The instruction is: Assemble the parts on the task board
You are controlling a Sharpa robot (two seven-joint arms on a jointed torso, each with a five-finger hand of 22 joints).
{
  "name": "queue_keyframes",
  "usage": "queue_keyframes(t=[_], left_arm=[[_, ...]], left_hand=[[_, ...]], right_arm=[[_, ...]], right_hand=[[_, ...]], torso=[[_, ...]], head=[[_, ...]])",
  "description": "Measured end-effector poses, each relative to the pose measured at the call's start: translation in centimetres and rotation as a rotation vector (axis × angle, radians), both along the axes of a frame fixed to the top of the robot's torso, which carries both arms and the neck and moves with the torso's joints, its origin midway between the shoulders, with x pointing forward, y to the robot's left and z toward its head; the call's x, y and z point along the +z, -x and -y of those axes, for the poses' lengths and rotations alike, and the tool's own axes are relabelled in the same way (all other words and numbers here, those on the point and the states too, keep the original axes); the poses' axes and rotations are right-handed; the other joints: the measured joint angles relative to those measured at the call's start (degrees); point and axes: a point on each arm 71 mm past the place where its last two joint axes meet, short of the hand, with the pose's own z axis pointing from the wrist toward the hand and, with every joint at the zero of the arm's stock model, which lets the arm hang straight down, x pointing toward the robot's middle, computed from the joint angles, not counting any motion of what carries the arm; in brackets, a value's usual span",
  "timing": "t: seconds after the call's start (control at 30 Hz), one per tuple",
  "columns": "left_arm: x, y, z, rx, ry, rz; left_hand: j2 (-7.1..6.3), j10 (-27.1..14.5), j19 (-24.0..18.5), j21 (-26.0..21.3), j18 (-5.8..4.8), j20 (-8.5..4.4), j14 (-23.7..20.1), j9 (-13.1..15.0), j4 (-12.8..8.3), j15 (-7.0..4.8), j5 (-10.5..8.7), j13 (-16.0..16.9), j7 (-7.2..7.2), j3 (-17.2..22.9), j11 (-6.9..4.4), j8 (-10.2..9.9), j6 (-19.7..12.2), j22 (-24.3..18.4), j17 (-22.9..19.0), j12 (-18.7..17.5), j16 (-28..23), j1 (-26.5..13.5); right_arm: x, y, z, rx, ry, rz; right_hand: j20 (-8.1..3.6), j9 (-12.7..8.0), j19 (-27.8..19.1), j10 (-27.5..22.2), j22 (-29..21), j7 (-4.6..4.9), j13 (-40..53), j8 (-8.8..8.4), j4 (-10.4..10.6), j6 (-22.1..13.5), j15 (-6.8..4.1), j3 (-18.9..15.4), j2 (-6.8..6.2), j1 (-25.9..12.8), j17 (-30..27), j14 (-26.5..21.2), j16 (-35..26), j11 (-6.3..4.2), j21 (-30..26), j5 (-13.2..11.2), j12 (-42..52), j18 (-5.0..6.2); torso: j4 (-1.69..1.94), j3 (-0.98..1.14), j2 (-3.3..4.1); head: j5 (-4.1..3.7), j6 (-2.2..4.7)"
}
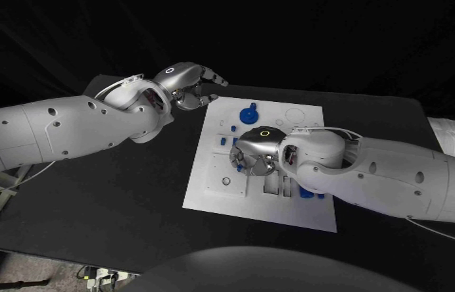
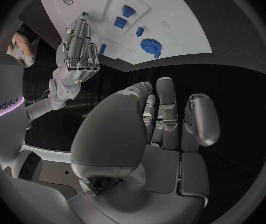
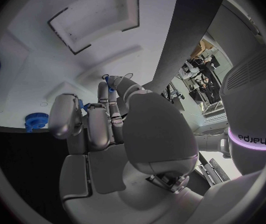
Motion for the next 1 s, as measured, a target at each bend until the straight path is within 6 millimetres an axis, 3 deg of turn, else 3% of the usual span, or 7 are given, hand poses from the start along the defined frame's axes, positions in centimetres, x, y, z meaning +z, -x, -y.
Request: queue_keyframes(t=[1.0], left_arm=[[-0.08, 0.03, 0.05, -0.001, -0.002, -0.007]], left_hand=[[0.0, 0.0, 0.0, 0.0, 0.0, 0.0, -0.2, 0.01, -0.16, 0.2, 0.0, 0.0, 0.0, 0.16, 0.0, 0.0, 0.0, 0.0, -0.05, 0.0, 0.0, 0.0]], right_arm=[[-0.21, -0.02, 0.24, -0.013, 0.009, -0.003]], right_hand=[[0.01, -0.08, -0.4, -0.18, 0.04, -0.1, 0.02, -0.13, 0.0, -0.1, -0.21, 0.0, 0.0, 0.0, -0.33, -0.2, -0.28, -0.16, -0.25, -0.01, -0.23, 0.0]], torso=[[0.01, -0.01, 0.03]], head=[[0.15, 0.0]])
